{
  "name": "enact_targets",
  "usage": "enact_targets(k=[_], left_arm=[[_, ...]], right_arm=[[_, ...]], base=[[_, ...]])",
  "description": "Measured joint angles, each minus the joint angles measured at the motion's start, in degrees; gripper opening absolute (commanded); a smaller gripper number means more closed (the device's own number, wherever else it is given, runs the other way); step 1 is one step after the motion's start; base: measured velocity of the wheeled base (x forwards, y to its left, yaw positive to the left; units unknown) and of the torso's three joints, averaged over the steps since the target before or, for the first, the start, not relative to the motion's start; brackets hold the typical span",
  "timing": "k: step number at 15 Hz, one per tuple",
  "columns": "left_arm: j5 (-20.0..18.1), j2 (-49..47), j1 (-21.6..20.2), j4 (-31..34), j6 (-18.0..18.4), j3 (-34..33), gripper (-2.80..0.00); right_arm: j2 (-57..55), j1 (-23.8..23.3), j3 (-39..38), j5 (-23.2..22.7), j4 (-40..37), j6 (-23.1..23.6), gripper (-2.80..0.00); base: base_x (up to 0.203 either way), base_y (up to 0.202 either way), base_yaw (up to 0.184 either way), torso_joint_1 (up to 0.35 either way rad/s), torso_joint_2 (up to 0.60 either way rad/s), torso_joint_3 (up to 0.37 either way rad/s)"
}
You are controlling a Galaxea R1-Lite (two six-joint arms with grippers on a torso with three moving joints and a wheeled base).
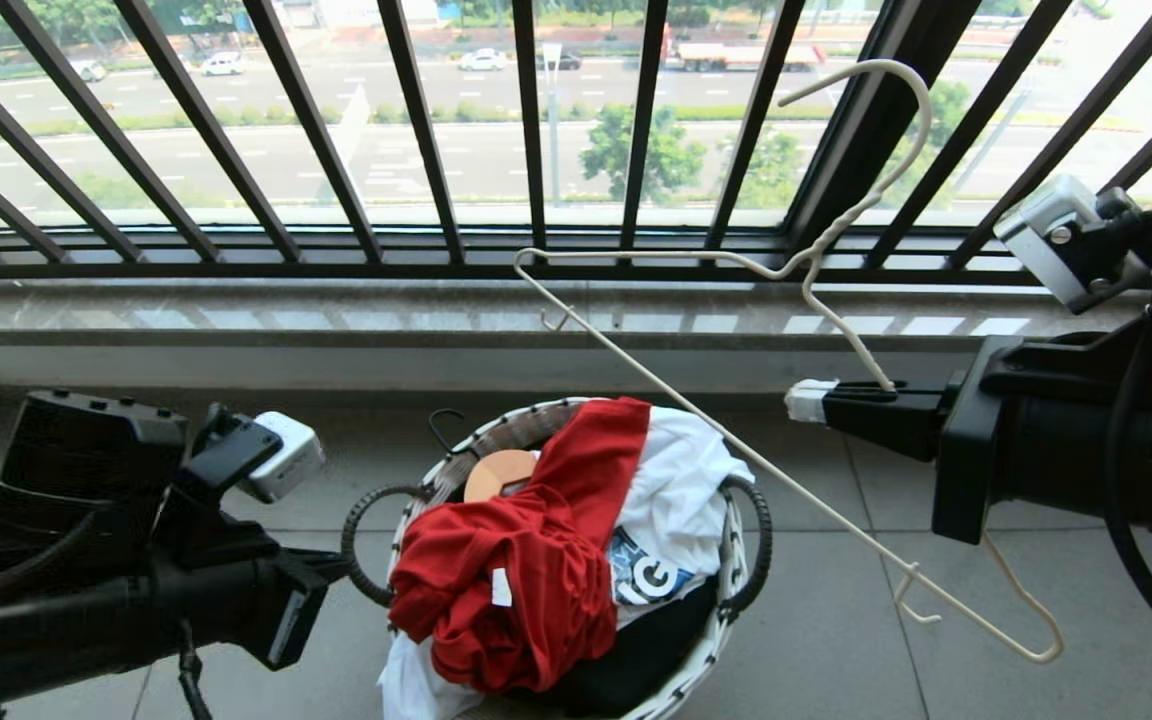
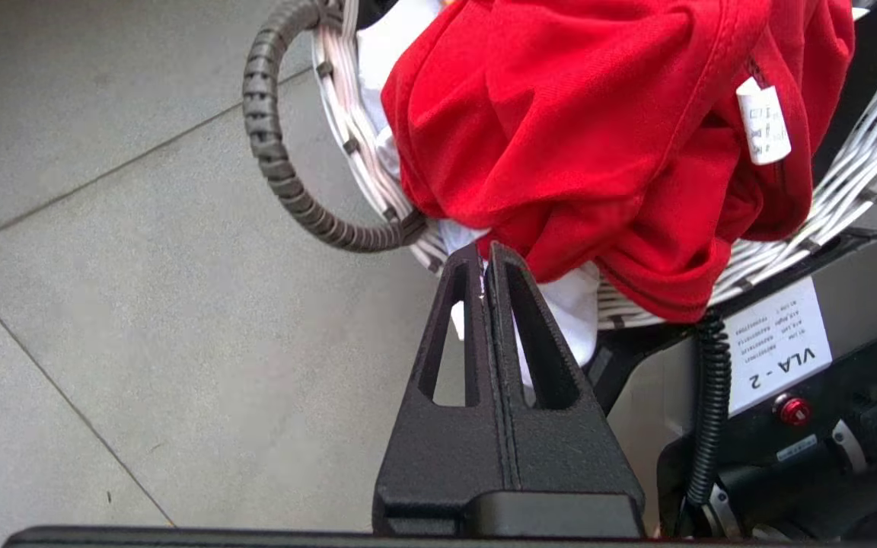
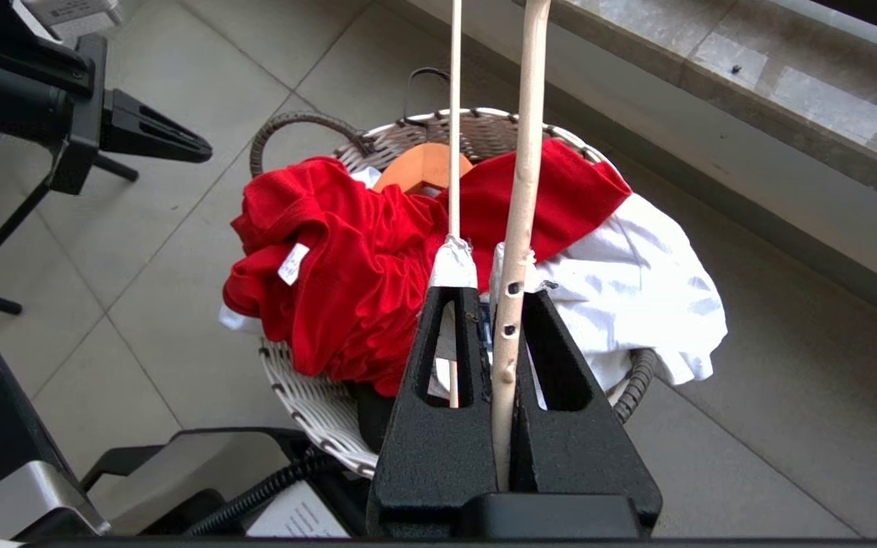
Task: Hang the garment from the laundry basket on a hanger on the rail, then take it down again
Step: Pick up clothes from the basket
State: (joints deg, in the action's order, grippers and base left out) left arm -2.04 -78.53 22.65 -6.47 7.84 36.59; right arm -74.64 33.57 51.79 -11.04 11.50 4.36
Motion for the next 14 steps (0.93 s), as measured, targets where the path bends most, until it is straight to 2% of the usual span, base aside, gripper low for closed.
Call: enact_targets(k=[2,3,5,9,10,14], left_arm=[[4.3,-6.7,6.0,-7.8,-0.6,1.1,-2.8],[6.2,-9.1,8.7,-9.8,-1.3,1.5,0.0],[9.3,-11.8,12.5,-10.5,-2.9,2.8,0.0],[16.4,-12.9,15.3,-10.2,-3.0,5.2,0.0],[17.4,-12.9,15.8,-9.9,-2.9,5.2,0.0],[17.5,-13.0,16.5,-9.8,-2.1,4.6,0.0]], right_arm=[[-0.2,-0.1,0.1,1.0,0.0,0.0,-2.8],[-0.3,-0.2,0.1,1.0,0.0,0.0,-2.8],[-0.5,-0.3,0.1,1.0,0.0,0.0,-2.8],[-1.5,-0.9,0.1,1.0,0.0,0.0,-2.8],[-1.9,-1.0,0.1,1.0,0.0,0.0,-2.8],[-3.1,-1.0,0.1,0.9,0.0,0.0,-2.8]], base=[[0.0,0.0,0.0,0.0,0.0,0.0],[0.0,0.0,0.0,0.0,0.0,0.0],[0.0,0.0,0.0,0.0,0.0,0.0],[0.0,0.0,0.0,0.0,0.0,0.0],[0.0,0.0,0.0,0.0,0.0,0.0],[0.0,0.0,0.0,0.0,0.0,0.0]])
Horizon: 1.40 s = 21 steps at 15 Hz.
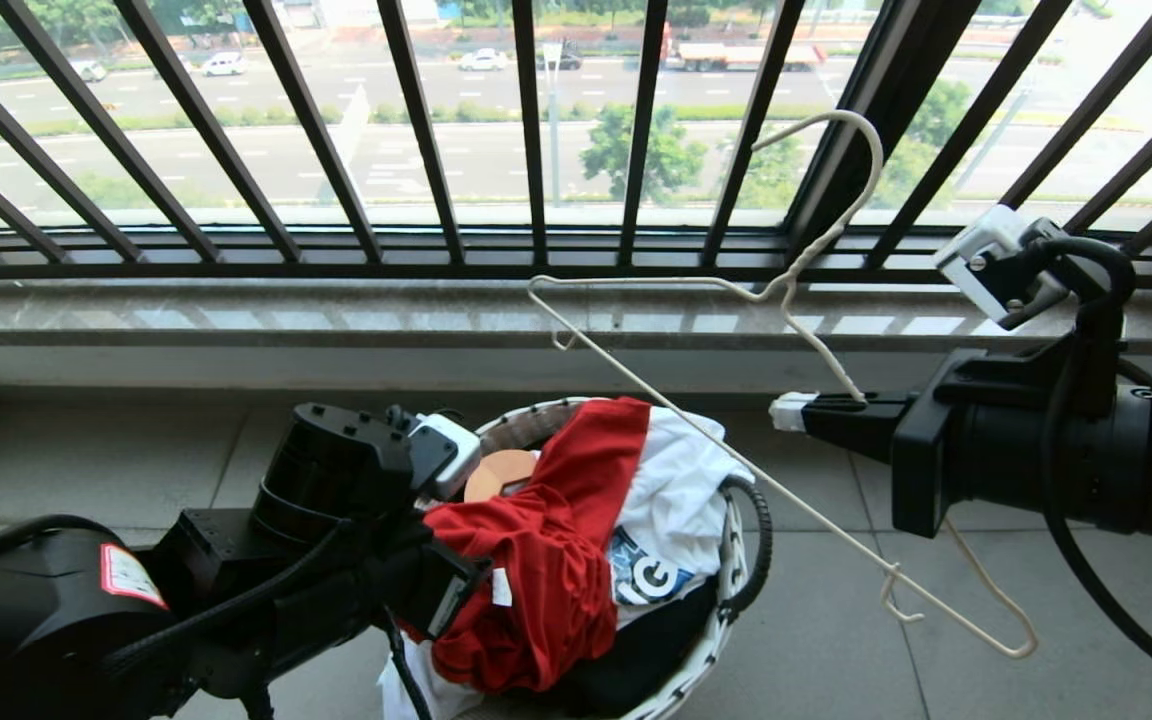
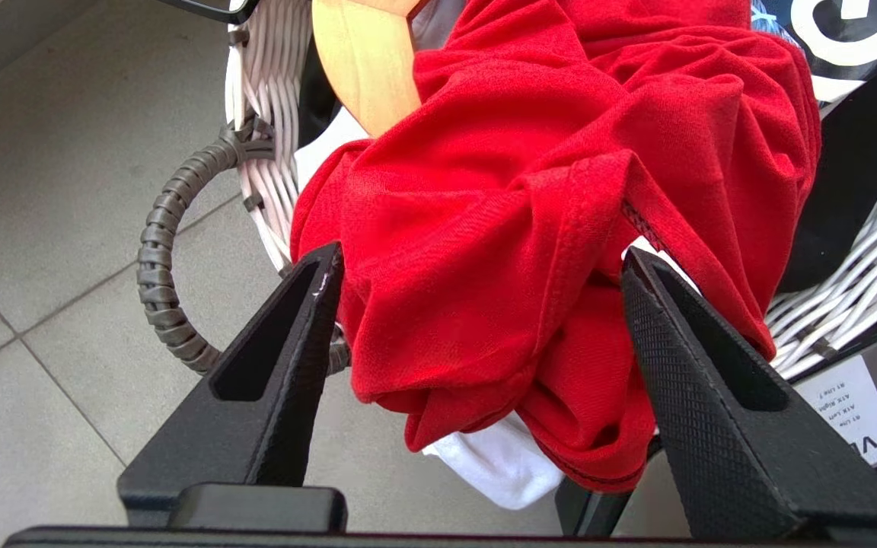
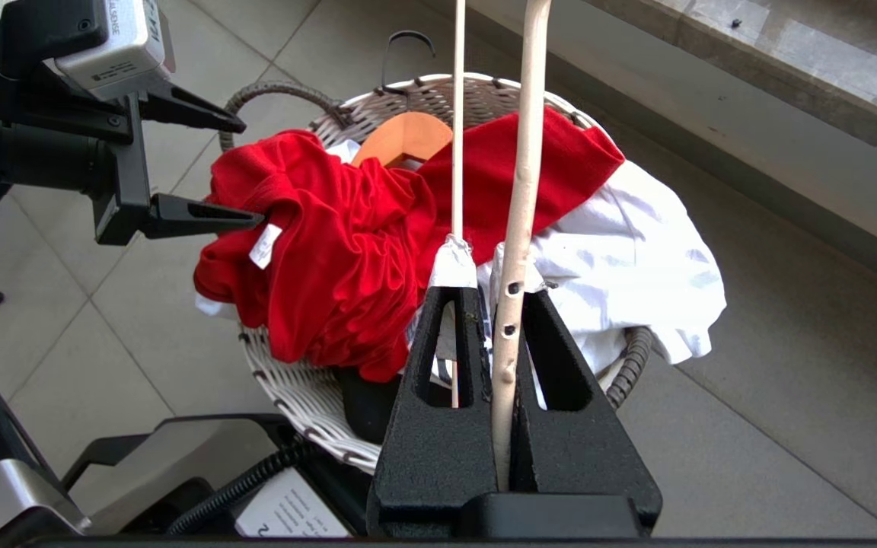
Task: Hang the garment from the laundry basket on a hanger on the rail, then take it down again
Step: Pick up clothes from the basket
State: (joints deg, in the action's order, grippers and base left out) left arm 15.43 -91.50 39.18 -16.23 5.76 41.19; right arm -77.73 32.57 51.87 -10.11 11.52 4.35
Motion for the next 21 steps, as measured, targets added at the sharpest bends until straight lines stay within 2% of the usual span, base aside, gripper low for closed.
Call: enact_targets(k=[2,6,9,16,21], left_arm=[[0.3,0.1,1.1,0.1,0.2,-0.8,0.0],[6.8,-2.5,0.0,-0.8,3.6,-1.7,0.0],[7.1,-2.4,-1.6,-0.8,4.1,-1.5,0.0],[7.3,4.9,-3.0,-0.2,8.9,-1.4,0.0],[8.5,4.6,-3.3,-0.3,9.0,-1.7,0.0]], right_arm=[[-0.2,0.0,0.0,0.0,0.0,0.0,-2.8],[-0.4,0.0,-0.2,0.0,0.0,0.0,-2.8],[-0.6,0.0,-0.3,-0.1,0.0,0.1,-2.8],[-0.8,0.0,-0.4,-0.1,0.0,0.2,-2.8],[-1.0,0.0,-0.5,-0.1,0.0,0.2,-2.8]], base=[[0.0,0.0,0.0,0.0,0.0,0.0],[0.0,0.0,0.0,0.0,0.0,0.0],[0.0,0.0,0.0,0.0,0.0,0.0],[0.0,0.0,0.0,0.0,0.0,0.0],[0.0,0.0,0.0,0.0,0.0,0.0]])
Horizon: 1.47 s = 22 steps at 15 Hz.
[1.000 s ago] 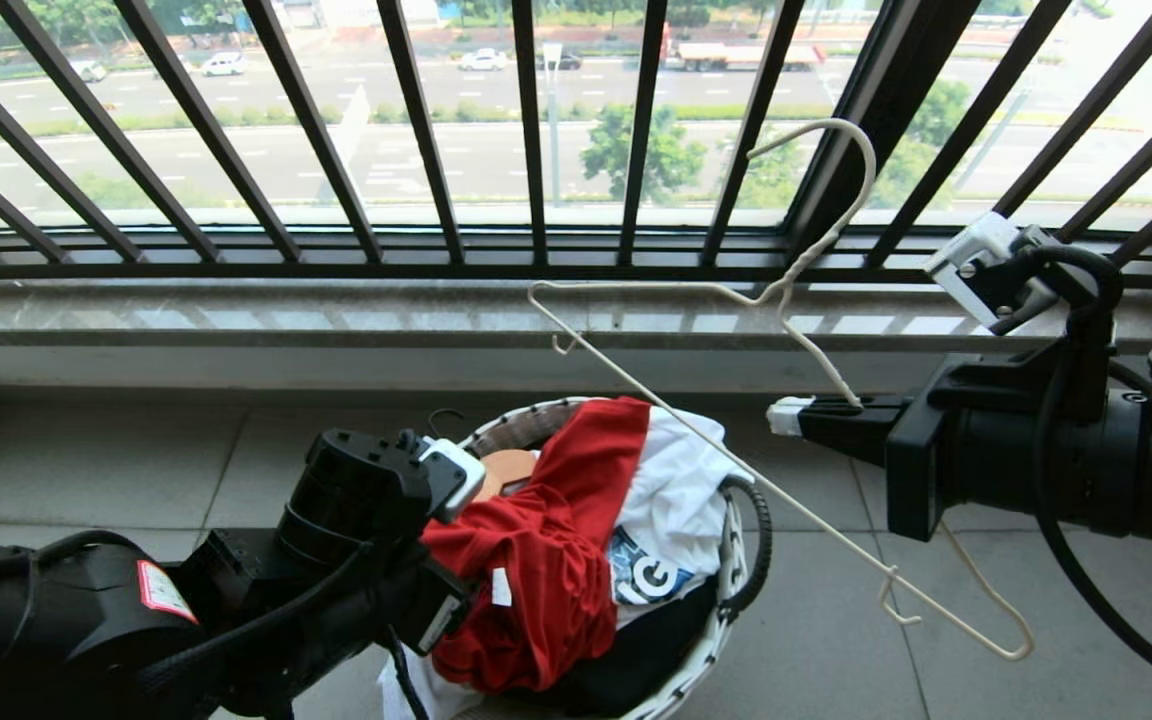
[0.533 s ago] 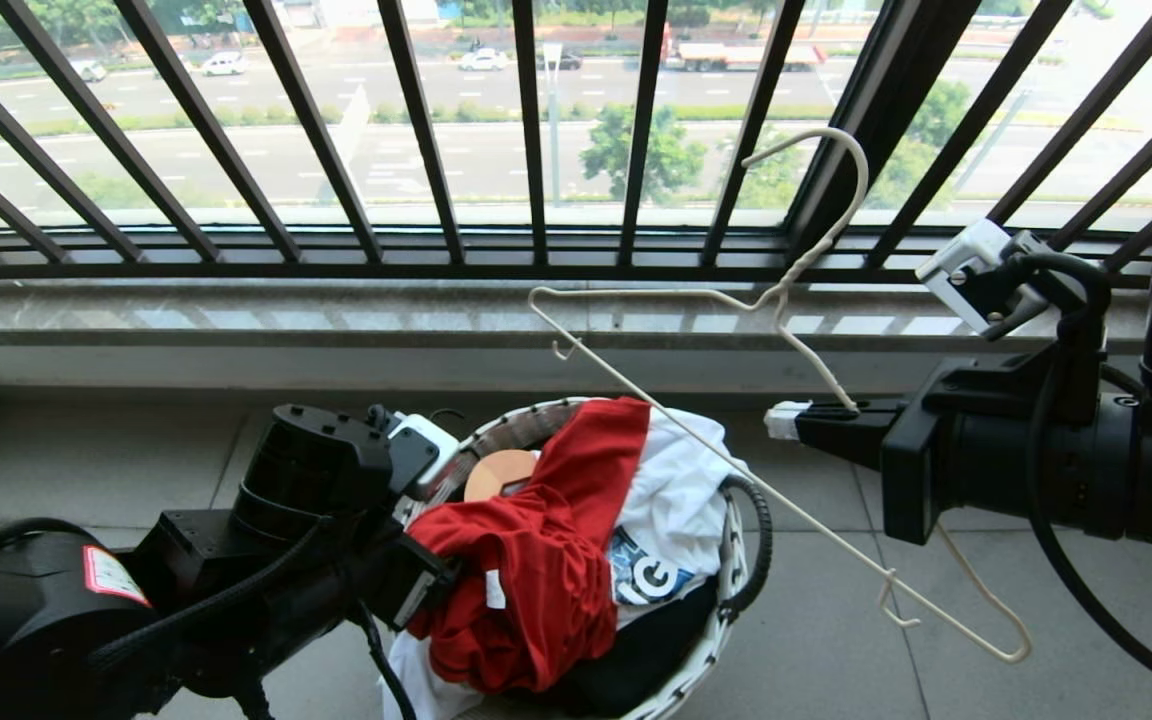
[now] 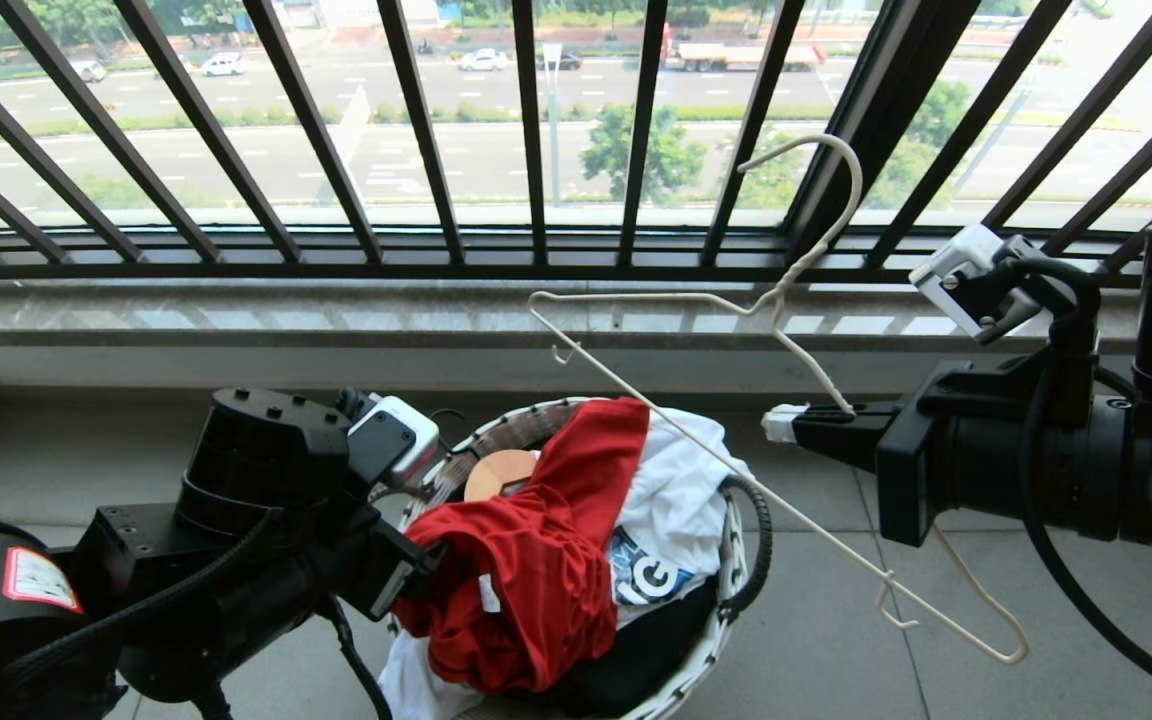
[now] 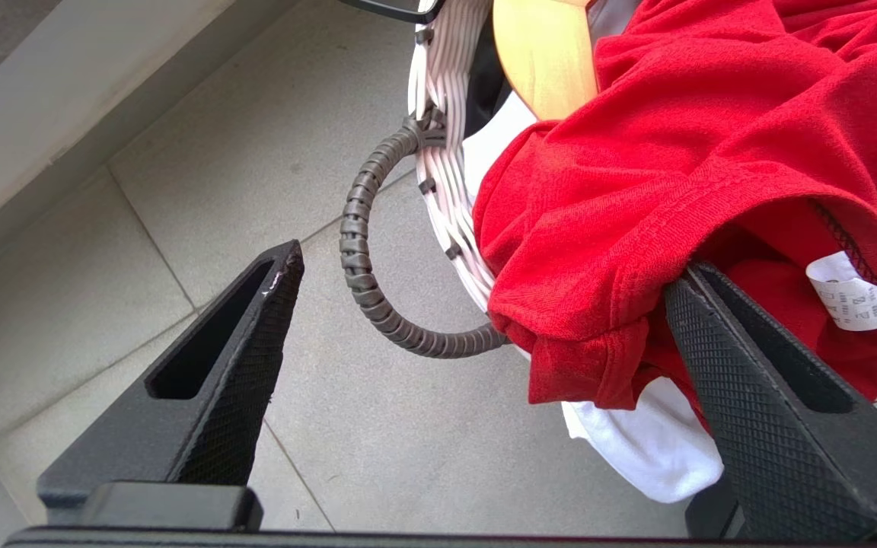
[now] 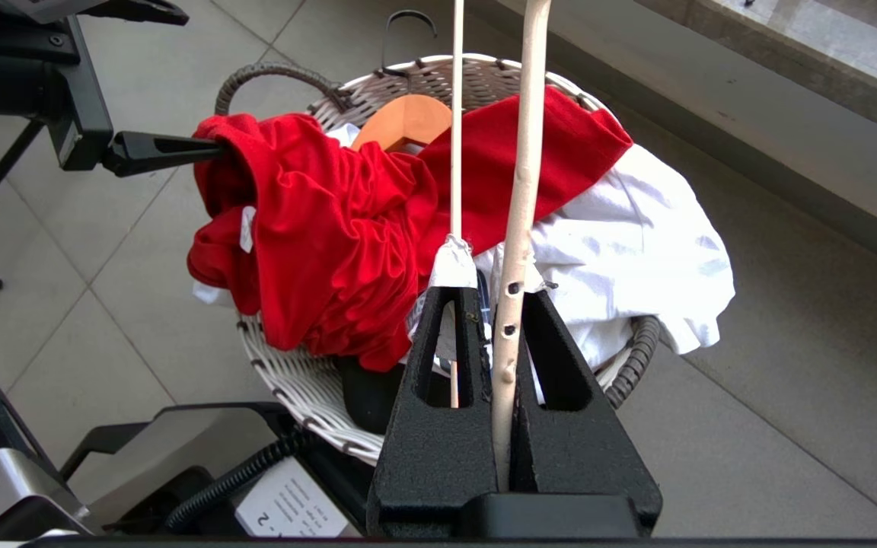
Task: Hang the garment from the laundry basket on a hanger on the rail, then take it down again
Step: Pick up clothes from the basket
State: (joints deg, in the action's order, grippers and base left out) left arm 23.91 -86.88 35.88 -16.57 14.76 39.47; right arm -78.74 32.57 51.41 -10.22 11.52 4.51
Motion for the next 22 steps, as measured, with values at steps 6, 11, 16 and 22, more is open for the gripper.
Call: enact_targets(k=[6,11,16,22], left_arm=[[0.2,-2.5,0.1,0.0,0.4,-1.2,0.0],[0.0,-4.5,0.9,-0.5,2.1,-2.8,0.0],[0.1,-5.4,0.9,-0.5,2.3,-3.2,0.0],[0.4,-3.3,0.9,-0.5,2.6,-3.0,-2.8]], right_arm=[[-0.1,0.0,0.0,0.0,0.0,0.1,-2.8],[0.0,0.0,-0.1,0.0,0.0,0.1,-2.8],[0.0,0.0,0.0,0.0,0.0,0.1,-2.8],[-0.2,0.0,-0.1,-0.1,0.0,0.1,-2.8]], base=[[0.0,0.0,0.0,0.0,0.0,0.0],[0.0,0.0,0.0,0.0,0.0,0.0],[0.0,0.0,0.0,0.0,0.0,0.0],[0.0,0.0,0.0,0.0,0.0,0.0]])
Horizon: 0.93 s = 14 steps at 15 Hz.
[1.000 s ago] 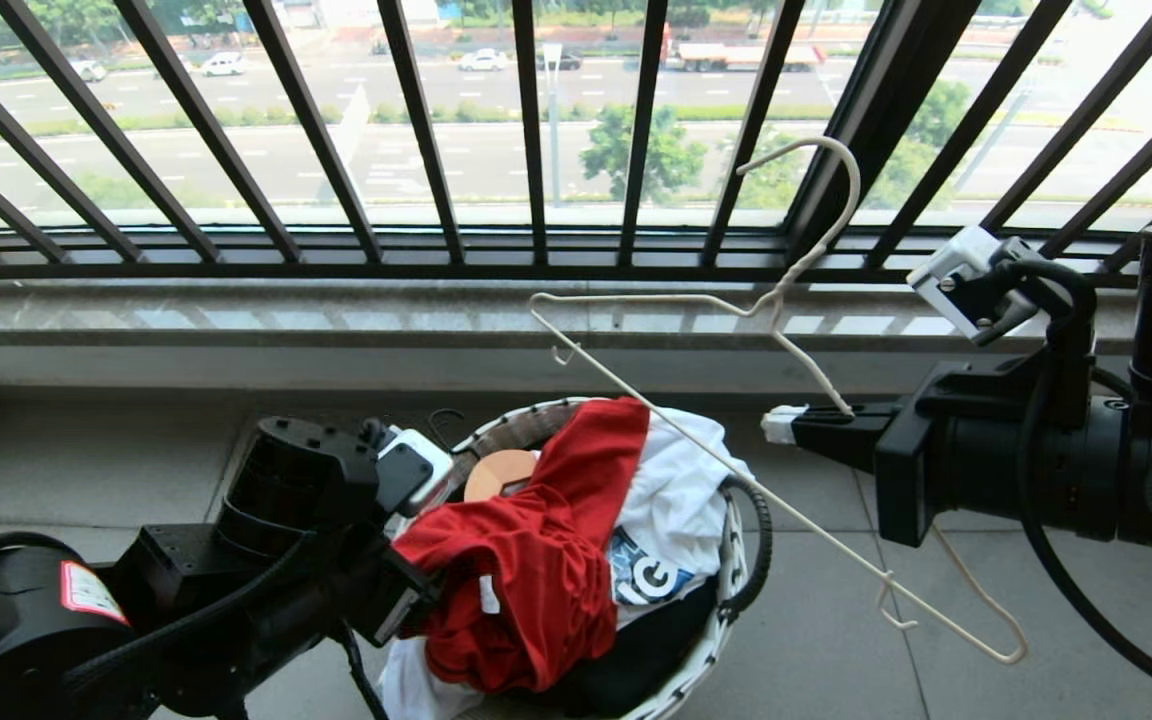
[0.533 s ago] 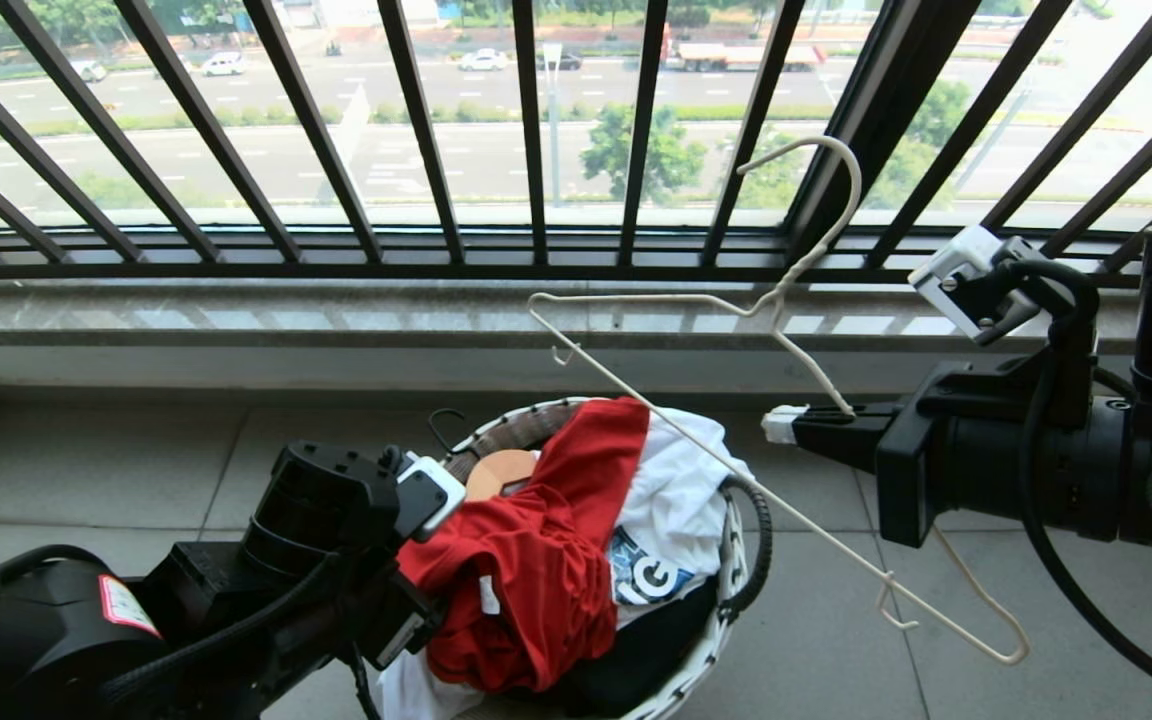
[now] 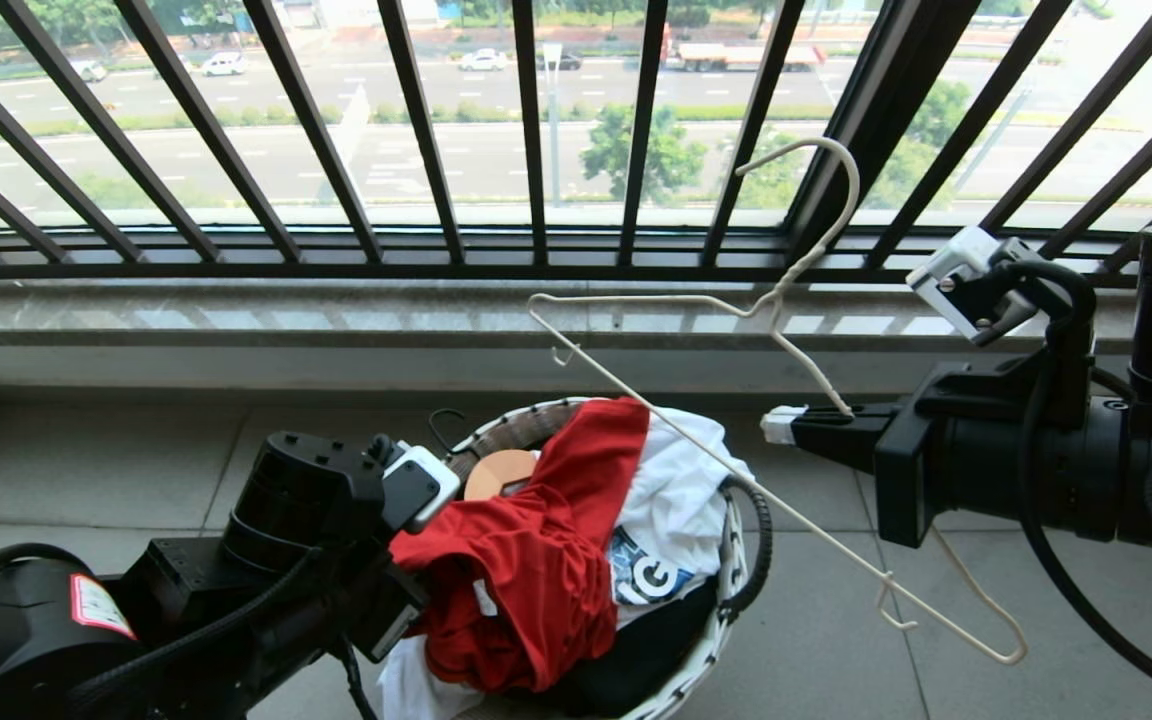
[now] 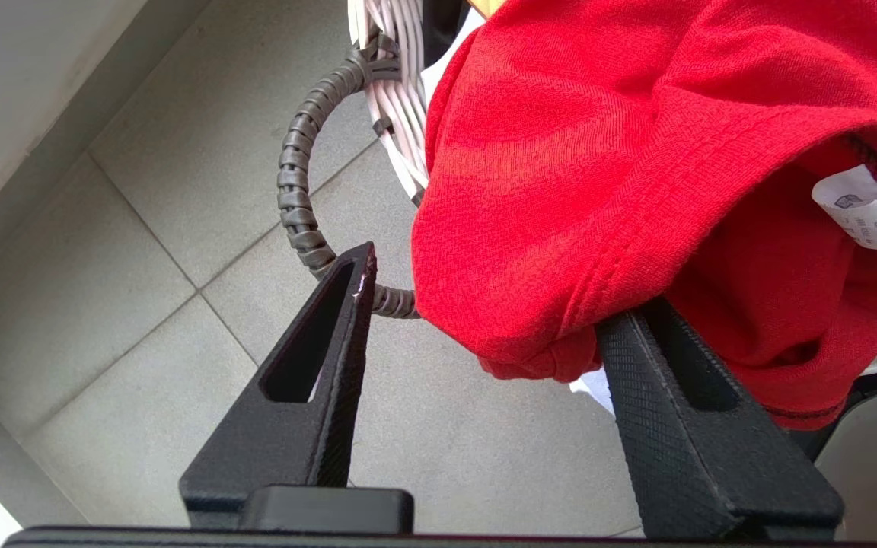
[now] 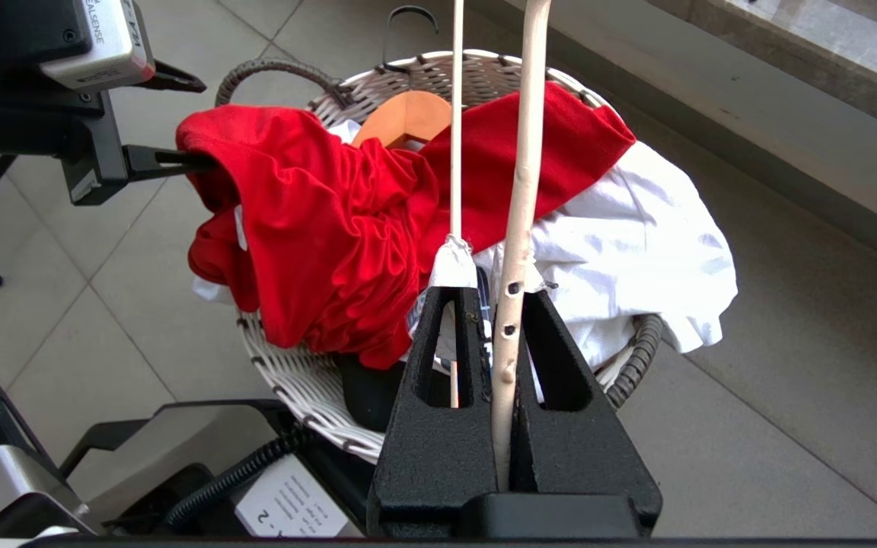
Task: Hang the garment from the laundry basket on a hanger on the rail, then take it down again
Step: Pick up clothes from the basket
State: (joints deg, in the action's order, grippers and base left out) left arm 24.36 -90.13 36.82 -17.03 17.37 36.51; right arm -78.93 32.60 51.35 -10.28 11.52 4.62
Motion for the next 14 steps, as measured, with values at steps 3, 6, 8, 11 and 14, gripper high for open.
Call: enact_targets(k=[3,6,8,11,14], left_arm=[[0.2,0.5,0.0,0.0,0.0,0.1,-2.8],[2.1,1.2,0.2,-0.1,0.0,0.5,-2.8],[2.0,2.0,1.2,-0.1,-0.5,1.0,-2.8],[1.3,3.8,4.0,-0.7,-2.6,1.4,-2.8],[-0.3,4.3,5.8,-8.2,-5.0,1.1,-2.8]], right_arm=[[-0.5,0.0,0.0,0.0,0.0,0.0,-2.8],[-0.7,0.0,0.0,0.0,0.0,0.0,-2.8],[-0.7,0.0,0.0,0.0,0.0,0.0,-2.8],[-0.7,0.0,0.2,0.0,0.0,-0.2,-2.8],[-0.7,-0.1,0.5,0.1,0.0,-0.3,-2.8]], base=[[0.0,0.0,0.0,0.0,0.0,0.0],[0.0,0.0,0.0,0.0,0.0,0.0],[0.0,0.0,0.0,0.0,0.0,0.0],[0.0,0.0,0.0,0.0,0.0,0.0],[0.0,0.0,0.0,0.0,0.0,0.0]])
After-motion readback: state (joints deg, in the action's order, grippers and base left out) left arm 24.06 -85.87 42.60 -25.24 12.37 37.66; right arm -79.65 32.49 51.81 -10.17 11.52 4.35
